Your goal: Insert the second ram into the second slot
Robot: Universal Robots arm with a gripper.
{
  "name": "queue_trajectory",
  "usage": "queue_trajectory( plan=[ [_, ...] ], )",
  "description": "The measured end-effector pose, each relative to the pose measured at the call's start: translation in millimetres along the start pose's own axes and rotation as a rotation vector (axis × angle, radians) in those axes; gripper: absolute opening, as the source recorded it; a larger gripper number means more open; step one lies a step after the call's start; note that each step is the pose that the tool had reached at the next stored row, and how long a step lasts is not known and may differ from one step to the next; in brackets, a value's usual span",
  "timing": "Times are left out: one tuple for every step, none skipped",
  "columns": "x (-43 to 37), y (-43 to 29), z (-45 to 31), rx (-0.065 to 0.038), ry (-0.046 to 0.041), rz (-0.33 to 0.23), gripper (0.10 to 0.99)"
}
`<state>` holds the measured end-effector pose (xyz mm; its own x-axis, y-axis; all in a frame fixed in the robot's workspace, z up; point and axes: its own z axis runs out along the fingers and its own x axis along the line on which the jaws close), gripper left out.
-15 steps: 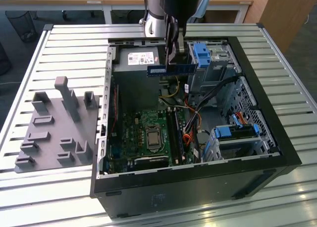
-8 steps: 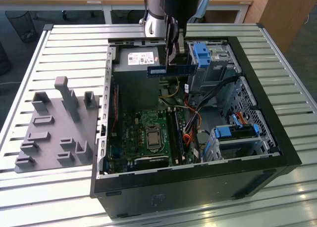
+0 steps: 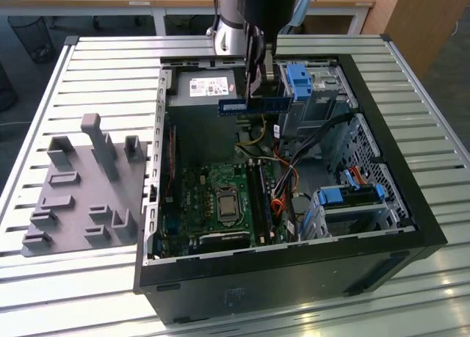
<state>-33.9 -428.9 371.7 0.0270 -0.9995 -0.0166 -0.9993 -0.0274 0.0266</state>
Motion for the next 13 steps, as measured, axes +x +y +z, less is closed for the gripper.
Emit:
queue_trajectory(
  plan=[
    [0.2,0.0,0.0,0.0,0.0001,0.0,0.137],
    [0.5,0.0,0.0,0.0,0.0,0.0,0.137],
    [0.7,0.0,0.0,0.0,0.0,0.0,0.137],
    [1.0,0.0,0.0,0.0,0.0001,0.0,0.137],
    [1.2,0.0,0.0,0.0,0.0001,0.0,0.137],
    [1.5,0.0,0.0,0.0,0.0001,0.0,0.137],
    [1.7,0.0,0.0,0.0,0.0,0.0,0.137],
    [2.0,0.0,0.0,0.0,0.0,0.0,0.137],
    [2.2,0.1,0.0,0.0,0.0,0.0,0.137],
    [2.4,0.1,-0.1,0.0,0.0001,0.0,0.137],
    [2.7,0.1,-0.1,0.0,0.0001,0.0,0.137],
    [2.9,0.1,0.0,0.0,0.0,0.0,0.137],
    [3.2,0.1,-0.1,0.0,0.0001,0.0,0.137]
  ],
)
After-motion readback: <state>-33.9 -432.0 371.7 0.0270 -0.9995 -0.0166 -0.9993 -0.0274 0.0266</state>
